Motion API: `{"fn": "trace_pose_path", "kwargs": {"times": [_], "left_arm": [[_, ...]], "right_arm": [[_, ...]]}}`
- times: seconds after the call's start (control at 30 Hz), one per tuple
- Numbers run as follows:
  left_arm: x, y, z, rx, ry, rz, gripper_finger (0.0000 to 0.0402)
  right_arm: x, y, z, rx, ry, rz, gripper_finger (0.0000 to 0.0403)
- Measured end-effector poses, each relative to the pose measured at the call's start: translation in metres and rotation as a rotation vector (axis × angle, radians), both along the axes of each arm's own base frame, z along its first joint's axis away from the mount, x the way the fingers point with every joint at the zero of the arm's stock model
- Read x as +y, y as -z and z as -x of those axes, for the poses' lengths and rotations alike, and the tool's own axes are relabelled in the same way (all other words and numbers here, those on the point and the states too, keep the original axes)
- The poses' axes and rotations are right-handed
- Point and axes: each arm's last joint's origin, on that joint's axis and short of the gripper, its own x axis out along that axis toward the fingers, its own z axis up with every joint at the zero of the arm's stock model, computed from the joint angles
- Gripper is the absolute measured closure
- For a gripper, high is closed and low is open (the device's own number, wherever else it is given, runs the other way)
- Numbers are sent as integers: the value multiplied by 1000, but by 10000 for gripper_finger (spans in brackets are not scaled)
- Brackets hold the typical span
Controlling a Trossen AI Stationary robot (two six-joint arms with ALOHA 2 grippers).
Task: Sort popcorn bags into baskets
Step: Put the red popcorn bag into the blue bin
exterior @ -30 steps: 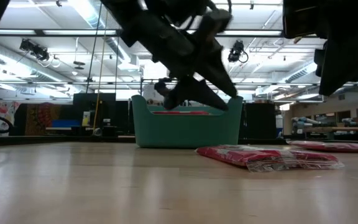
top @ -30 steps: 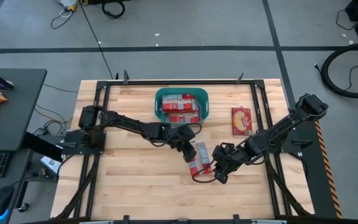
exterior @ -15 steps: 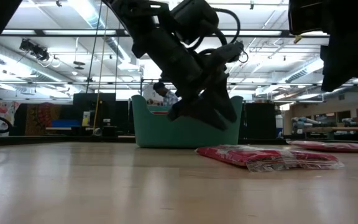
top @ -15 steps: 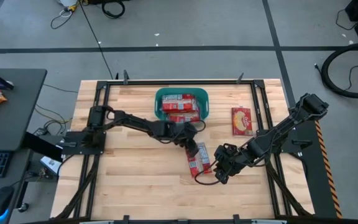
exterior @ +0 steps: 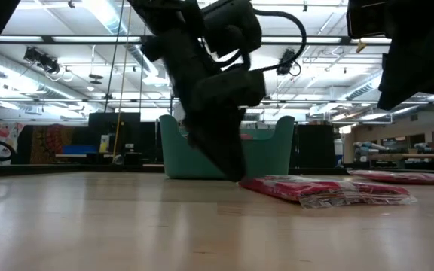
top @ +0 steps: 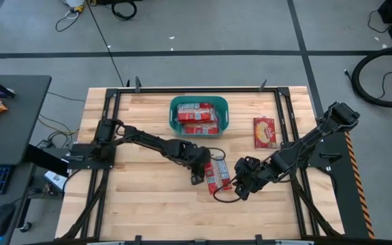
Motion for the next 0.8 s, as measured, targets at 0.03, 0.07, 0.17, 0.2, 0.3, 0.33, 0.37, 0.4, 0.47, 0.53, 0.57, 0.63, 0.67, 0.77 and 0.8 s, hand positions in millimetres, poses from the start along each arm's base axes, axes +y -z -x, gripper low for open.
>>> {"fn": "trace_pose_path", "kwargs": {"times": [0.03, 0.07, 0.17, 0.2, 0.3, 0.33, 0.37, 0.4, 0.47, 0.53, 0.57, 0.63, 0.67, 0.77, 0.8], "left_arm": [[-1, 1, 3, 28, 7, -5, 262], [-2, 3, 5, 56, 11, -9, 262], [-3, 4, 12, 130, 24, 2, 262], [-3, 4, 14, 151, 30, 17, 262], [-3, 0, 23, 230, 20, 73, 262], [-3, -2, 25, 246, 20, 82, 262], [-3, -4, 28, 261, 19, 91, 262], [-3, -8, 29, 257, 13, 94, 262], [-3, -20, 31, 231, 1, 99, 262], [-3, -31, 34, 214, -15, 85, 262], [-4, -36, 37, 206, -27, 67, 262], [-6, -50, 42, 181, -36, 10, 262], [-7, -58, 45, 151, -29, -22, 262], [-13, -82, 52, 65, 2, -117, 262], [-14, -88, 54, 36, 16, -143, 262]], "right_arm": [[0, 0, 0, 0, 0, 0, 257], [0, 0, 0, 0, 0, 0, 257], [0, 0, 0, -3, -4, 9, 257], [0, 0, 0, -4, -9, 13, 257], [0, 0, 0, -5, -18, 24, 257], [0, 0, 0, -9, -15, 29, 257], [0, 0, 0, -16, -8, 37, 257], [0, 0, -1, -26, 0, 47, 257], [-1, -1, -2, -48, 16, 70, 257], [-1, -1, -3, -62, 2, 95, 256], [-1, -2, -3, -70, -14, 104, 256], [-1, -3, -6, -89, -44, 119, 256], [-1, -4, -7, -101, -62, 124, 256], [0, -7, -12, -150, -107, 138, 257], [0, -8, -13, -166, -119, 150, 257]]}}
